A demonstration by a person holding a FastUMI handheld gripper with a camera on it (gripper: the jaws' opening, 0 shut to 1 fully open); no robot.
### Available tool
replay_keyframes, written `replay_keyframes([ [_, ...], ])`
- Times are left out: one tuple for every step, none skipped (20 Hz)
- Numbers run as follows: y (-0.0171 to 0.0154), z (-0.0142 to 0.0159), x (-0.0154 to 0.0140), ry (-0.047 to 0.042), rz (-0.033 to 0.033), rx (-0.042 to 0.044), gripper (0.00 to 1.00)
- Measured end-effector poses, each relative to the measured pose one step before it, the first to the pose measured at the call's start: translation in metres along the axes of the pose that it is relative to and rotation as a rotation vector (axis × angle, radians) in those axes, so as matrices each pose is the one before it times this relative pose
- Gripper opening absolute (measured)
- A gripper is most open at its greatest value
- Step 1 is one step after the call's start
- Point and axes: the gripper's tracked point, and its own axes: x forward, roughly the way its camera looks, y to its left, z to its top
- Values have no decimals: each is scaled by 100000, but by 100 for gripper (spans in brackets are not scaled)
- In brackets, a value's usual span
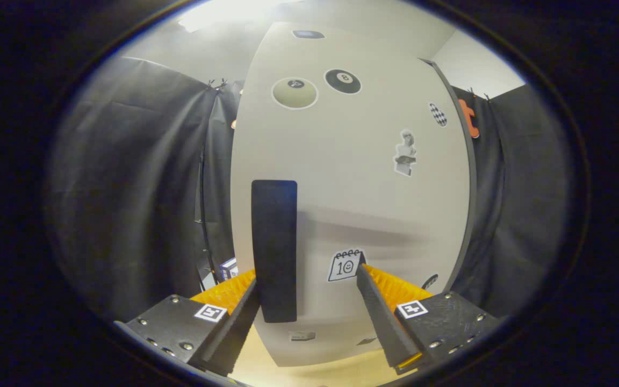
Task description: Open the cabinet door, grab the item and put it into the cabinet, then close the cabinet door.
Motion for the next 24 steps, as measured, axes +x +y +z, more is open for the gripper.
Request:
replay_keyframes([
  [232, 101, 680, -224, 376, -927, 99],
  [212, -214, 749, 99, 401, -175, 99],
  [235, -59, 723, 320, 245, 676, 99],
  [238, -80, 746, 484, 324, 844, 99],
  [156, 107, 749, -77, 323, 567, 99],
  [32, 294, 82, -147, 144, 363, 99],
  [137, 34, 169, -211, -192, 11, 99],
  [125, 31, 375, -212, -443, -380, 99],
  [-3, 36, 307, 219, -1162, -256, 99],
  [-26, 106, 526, -111, -1638, -247, 99],
  [-56, 128, 559, -455, -1355, -1418, 99],
  [-61, 28, 925, -467, -1230, -1188, 99],
  [13, -43, 595, -740, -1354, 67, 99],
  [-12, -58, 574, -266, -1416, 469, 100],
  [-23, 19, 406, -589, -1324, 121, 100],
  [75, 3, 432, -497, -1410, 247, 100],
  [4, 72, 406, -779, -1577, 35, 100],
  [-19, 44, 416, -529, -1190, -250, 100],
  [-71, -14, 277, -382, -902, 68, 100],
  [-32, -14, 407, -276, -801, 299, 100],
  [-9, 19, 276, -49, -595, -282, 100],
  [211, -117, 215, -210, -308, 115, 100],
  [4, -30, 136, -121, -279, 62, 100],
  [14, -34, 208, -80, -489, 167, 100],
])
